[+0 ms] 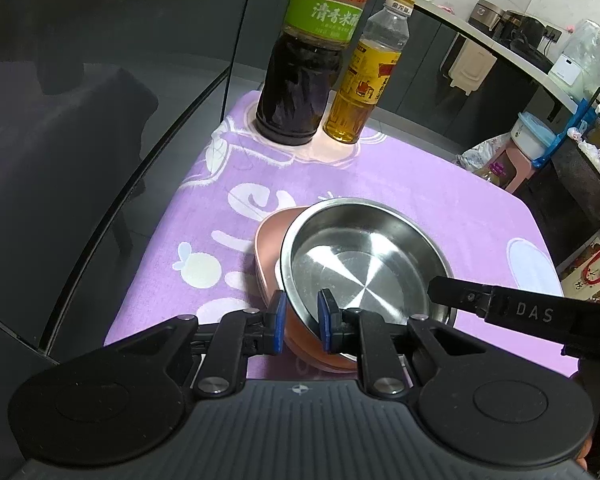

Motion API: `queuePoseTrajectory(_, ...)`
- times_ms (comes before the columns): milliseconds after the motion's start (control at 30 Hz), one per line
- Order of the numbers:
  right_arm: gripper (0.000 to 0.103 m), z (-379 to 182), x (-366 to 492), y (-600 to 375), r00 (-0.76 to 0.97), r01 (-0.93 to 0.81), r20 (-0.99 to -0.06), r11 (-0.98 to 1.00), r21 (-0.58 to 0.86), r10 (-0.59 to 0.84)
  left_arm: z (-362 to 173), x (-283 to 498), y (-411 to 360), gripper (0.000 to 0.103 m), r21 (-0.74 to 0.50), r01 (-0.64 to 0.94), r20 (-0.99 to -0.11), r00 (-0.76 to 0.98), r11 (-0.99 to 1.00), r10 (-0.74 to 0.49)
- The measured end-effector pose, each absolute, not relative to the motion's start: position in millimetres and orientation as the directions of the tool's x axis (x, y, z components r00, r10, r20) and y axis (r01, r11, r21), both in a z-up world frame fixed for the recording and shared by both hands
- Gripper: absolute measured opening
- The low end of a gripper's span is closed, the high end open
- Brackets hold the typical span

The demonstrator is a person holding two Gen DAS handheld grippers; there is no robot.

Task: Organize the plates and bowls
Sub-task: 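Set the steel bowl into the pink square dish and loosen both tools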

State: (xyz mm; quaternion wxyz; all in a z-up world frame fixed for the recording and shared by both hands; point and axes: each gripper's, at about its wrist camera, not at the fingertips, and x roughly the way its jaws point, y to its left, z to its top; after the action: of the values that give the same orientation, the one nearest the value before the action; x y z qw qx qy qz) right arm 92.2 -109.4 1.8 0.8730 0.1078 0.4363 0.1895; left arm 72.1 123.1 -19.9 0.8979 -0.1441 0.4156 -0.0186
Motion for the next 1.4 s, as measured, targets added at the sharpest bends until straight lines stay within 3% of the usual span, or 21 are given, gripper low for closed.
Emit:
queuePoseTrajectory(800, 0.019, -3.7, 97.3, -123.5, 0.531, -0.207, -0.732, 0.903, 0.378, 0.428, -19.3, 63.2, 142.0, 0.024, -0.31, -0.127, -0.722, 0.677, 0.942, -0.146)
queuePoseTrajectory(933, 0.035, -6.1, 99.1, -125.0, 0.517, -0.199, -0.738, 0.899, 0.39, 0.435, -23.5, 62.5, 143.1, 0.025, -0.318, -0.131, -0.725, 0.671, 0.939, -0.152)
queuePoseTrajectory(1400, 0.037, -18.1, 106.9, -121.1, 0.489, -0.205, -0.769, 0.912, 0.357, 0.411, -41.0, 71.2, 129.8, 0.026, -0.276, -0.103, -0.739, 0.658, 0.955, -0.143)
